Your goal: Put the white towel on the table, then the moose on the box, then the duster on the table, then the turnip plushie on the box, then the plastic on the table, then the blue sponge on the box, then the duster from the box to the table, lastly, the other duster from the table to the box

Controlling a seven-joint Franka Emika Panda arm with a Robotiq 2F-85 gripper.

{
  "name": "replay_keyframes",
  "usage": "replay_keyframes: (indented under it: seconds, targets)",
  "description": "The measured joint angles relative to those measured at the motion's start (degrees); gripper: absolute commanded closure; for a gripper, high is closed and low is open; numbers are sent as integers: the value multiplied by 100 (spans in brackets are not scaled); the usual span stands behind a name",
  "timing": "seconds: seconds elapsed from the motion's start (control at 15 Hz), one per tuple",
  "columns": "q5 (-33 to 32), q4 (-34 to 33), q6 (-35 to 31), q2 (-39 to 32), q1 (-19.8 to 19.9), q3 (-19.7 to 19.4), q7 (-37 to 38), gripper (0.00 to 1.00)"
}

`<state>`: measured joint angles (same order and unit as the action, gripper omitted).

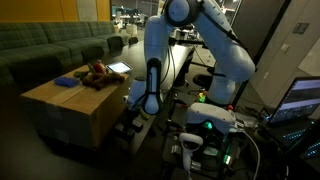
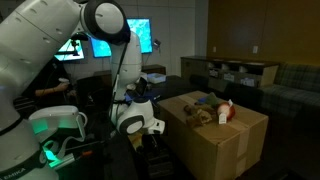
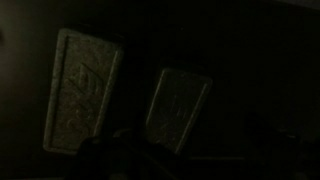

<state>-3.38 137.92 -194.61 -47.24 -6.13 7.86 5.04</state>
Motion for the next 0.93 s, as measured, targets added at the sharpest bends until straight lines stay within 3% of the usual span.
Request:
replay_keyframes:
  seconds: [0.8, 0.87, 0.93]
  targets:
    - [0, -507, 207, -533, 2, 0, 0, 0]
    - [0, -534, 219, -559, 2, 0, 0, 3]
    - [0, -560, 231, -582, 2, 0, 0, 26]
